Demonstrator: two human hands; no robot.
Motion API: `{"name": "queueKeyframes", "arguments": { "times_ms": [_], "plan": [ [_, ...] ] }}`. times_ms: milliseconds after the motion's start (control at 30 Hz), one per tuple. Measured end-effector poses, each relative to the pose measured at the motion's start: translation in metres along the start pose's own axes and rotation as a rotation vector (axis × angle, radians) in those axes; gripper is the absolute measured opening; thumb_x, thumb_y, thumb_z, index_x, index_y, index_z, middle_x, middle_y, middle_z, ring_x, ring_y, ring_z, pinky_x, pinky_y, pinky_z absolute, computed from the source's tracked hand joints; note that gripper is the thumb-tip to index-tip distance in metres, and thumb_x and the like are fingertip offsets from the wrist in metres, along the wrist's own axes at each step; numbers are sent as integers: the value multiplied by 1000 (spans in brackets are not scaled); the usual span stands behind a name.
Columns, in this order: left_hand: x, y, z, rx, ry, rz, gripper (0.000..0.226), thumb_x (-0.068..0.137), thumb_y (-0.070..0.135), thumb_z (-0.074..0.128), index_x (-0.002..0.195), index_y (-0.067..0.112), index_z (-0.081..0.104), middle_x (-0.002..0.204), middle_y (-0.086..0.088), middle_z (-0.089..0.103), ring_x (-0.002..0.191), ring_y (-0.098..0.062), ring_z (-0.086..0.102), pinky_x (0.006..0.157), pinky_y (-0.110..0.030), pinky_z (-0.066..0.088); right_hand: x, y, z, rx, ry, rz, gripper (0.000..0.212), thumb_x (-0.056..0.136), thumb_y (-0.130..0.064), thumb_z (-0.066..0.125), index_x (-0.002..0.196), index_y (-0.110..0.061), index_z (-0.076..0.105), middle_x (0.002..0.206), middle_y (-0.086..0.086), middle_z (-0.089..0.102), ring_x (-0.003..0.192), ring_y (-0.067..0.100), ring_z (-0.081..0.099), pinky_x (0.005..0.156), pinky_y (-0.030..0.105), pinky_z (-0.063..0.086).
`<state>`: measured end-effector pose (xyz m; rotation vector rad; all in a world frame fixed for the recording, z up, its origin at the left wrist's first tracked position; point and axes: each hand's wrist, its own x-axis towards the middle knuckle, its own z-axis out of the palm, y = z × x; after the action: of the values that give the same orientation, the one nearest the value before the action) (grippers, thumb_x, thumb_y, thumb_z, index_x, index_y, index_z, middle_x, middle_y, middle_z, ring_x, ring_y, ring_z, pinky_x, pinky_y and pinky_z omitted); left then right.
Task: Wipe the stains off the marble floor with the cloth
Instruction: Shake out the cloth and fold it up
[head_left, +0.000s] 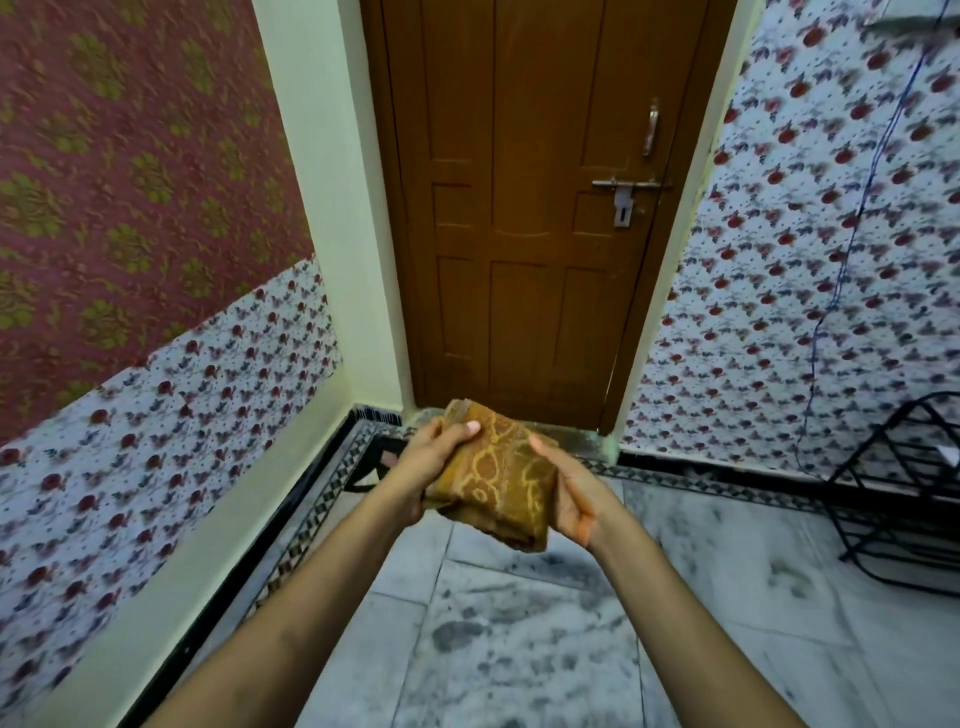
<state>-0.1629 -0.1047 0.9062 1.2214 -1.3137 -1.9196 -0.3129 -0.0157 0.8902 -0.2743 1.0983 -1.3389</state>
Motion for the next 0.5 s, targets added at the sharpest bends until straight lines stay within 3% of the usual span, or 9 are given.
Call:
{"name": "queueKeyframes", "arguments": {
  "times_ms": [100, 267, 367, 500],
  "plan": [
    [12, -14, -8, 9, 35, -49, 70, 80, 34, 70, 138, 11, 38, 120, -13, 61, 94, -24, 66, 65, -29, 55, 7, 26, -13, -79, 67, 53, 45, 78, -13, 69, 120, -3, 57, 116, 16, 64, 105, 31, 62, 87, 48, 51],
    [16, -34, -1, -55, -17, -197, 20, 87, 16, 63, 105, 9, 60, 91, -9, 67, 78, -20, 65, 60, -27, 55, 12, 42, -37, -85, 288, -20, 22, 81, -15, 69, 103, -11, 64, 95, 9, 68, 84, 26, 64, 74, 43, 53],
    [18, -40, 14, -64, -39, -204, 15, 88, 12, 61, 103, 10, 61, 90, -9, 67, 79, -21, 64, 64, -28, 55, 7, 39, -51, -54, 340, -61, 11, 82, -17, 68, 92, -17, 64, 93, 7, 68, 84, 25, 64, 72, 41, 55],
    [26, -41, 44, -59, -28, -141, 21, 93, 13, 55, 114, 13, 58, 96, -7, 67, 85, -21, 64, 71, -32, 53, 3, 27, -75, 10, 307, -93, 14, 87, -17, 63, 101, -18, 63, 100, 8, 68, 93, 27, 64, 72, 42, 55]
  ]
}}
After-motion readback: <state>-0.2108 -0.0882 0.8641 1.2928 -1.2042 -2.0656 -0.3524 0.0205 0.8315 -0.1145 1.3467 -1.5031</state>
